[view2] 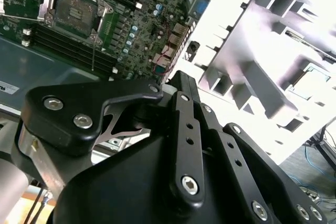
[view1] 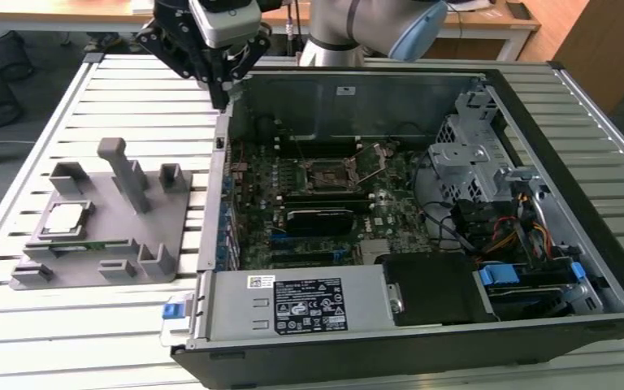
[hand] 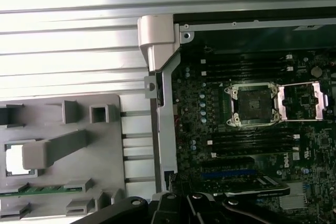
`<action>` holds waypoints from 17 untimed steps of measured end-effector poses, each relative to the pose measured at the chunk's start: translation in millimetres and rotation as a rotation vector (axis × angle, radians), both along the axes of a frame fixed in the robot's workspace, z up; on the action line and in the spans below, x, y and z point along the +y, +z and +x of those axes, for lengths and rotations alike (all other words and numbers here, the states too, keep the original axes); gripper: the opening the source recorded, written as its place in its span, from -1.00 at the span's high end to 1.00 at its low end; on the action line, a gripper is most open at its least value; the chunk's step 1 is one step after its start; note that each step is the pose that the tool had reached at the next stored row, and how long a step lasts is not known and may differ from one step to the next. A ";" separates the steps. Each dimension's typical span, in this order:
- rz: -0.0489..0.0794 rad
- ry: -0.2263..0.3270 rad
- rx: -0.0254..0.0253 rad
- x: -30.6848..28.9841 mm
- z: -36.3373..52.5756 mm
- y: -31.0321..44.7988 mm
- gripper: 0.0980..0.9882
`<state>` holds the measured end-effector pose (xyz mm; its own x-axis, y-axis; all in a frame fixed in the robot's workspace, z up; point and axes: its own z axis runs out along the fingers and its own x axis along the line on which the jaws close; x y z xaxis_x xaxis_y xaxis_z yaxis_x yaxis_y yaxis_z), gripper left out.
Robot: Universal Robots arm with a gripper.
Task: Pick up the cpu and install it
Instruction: 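Reach for the cpu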
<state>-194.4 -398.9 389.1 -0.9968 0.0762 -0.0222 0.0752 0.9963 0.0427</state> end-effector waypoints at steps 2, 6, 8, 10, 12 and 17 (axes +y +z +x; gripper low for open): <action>0.000 0.000 0.0000 0.0 -2.9 -0.3 0.98; 0.000 0.000 0.0001 0.0 -8.4 -0.8 0.98; 0.000 0.000 0.0000 0.0 -12.5 -1.0 0.98; 0.000 0.000 0.0000 0.0 -15.8 -1.1 0.98; 0.000 0.000 0.0000 0.0 -18.3 -1.2 0.98; 0.000 0.000 0.0000 0.0 -25.2 -1.5 0.98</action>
<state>-219.6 -398.9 387.6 -0.9968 0.0762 -0.0222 0.0752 0.9963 0.0427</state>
